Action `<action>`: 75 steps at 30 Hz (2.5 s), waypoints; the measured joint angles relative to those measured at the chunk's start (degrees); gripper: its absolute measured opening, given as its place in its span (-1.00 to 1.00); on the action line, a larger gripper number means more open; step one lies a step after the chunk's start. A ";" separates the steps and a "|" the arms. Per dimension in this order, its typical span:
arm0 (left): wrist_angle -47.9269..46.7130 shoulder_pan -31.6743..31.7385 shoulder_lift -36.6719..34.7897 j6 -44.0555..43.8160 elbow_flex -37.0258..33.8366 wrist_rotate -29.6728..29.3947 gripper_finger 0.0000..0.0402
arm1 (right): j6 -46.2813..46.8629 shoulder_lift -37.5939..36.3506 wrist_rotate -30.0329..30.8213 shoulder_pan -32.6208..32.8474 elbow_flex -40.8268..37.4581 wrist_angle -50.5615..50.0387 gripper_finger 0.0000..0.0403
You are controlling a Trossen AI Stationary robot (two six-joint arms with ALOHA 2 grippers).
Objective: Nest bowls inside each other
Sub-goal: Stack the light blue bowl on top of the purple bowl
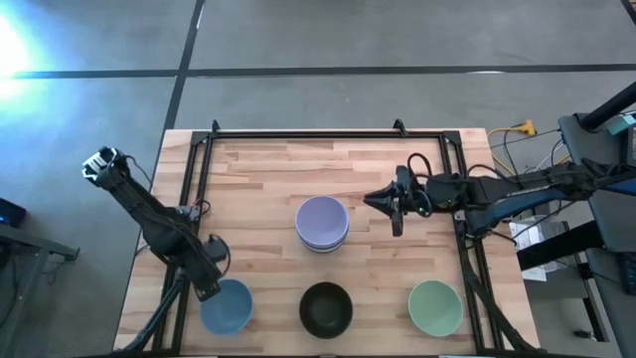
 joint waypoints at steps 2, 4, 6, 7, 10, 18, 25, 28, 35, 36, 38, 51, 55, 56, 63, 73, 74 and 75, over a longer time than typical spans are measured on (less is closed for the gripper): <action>5.52 0.05 -2.98 -0.35 -3.50 0.53 -0.23 | 0.77 0.02 0.07 -0.68 0.00 0.32 -0.71; 10.25 0.12 -6.02 -0.55 -6.87 0.56 -0.12 | 1.52 0.02 0.09 -0.98 0.00 1.53 -0.71; 13.28 0.22 -8.58 -2.26 -9.83 0.60 -0.04 | 2.26 0.00 0.10 -0.99 0.00 1.97 -0.71; 13.57 0.22 -9.60 -3.34 -11.20 0.62 -0.01 | 2.48 0.02 0.08 -0.97 0.00 2.29 -0.71; 14.37 0.22 -11.92 -5.37 -14.90 1.49 0.03 | 3.70 0.00 0.08 -0.95 0.00 2.41 -0.71; 27.07 0.22 -13.96 -6.32 -21.51 1.49 0.04 | 5.38 0.02 0.08 -0.95 0.00 2.49 -0.71; 29.88 0.22 -8.89 -5.99 -23.47 0.70 0.03 | 6.67 0.02 0.29 -0.95 0.00 2.52 -0.71; 32.27 0.22 -6.54 -4.49 -23.84 -0.28 0.03 | 6.92 0.02 0.40 -0.95 0.02 2.52 -0.71; 39.60 0.24 -2.37 -4.48 -24.49 -1.41 -0.28 | 7.14 0.02 0.49 -0.93 0.58 2.54 -0.71; 40.49 0.24 -2.06 -4.34 -24.52 -1.41 -0.39 | 7.14 0.02 0.49 -0.93 0.63 2.55 -0.71; 41.56 0.24 -1.53 -3.50 -24.53 -1.43 -0.67 | 7.14 0.02 0.49 -0.93 0.63 2.50 -0.71; 41.37 6.47 -7.65 -0.29 -22.37 -6.52 -0.99 | 8.42 0.02 0.47 -0.93 1.44 2.56 -0.71; 40.98 12.01 -10.06 4.75 -19.32 -12.55 -1.00 | 9.89 0.02 0.48 -0.81 1.91 2.53 -0.71; 41.03 13.71 -10.51 6.37 -18.39 -13.47 -1.00 | 9.91 0.02 0.48 -0.80 2.17 2.52 -0.71; 43.49 28.15 -11.08 20.64 -8.59 -17.30 -1.00 | 9.68 0.01 0.48 -0.80 3.30 2.48 -0.71; 69.77 45.18 -3.03 39.95 4.24 -17.37 -1.00 | 6.68 -0.01 0.40 -0.07 3.39 2.41 -0.71; 70.43 46.45 -1.53 40.33 5.84 -17.12 -1.00 | 6.55 -0.06 0.38 0.18 3.39 2.41 -0.71; 70.42 47.62 0.10 40.35 7.59 -16.21 -1.00 | 6.25 -0.11 0.38 0.40 3.39 2.39 -0.71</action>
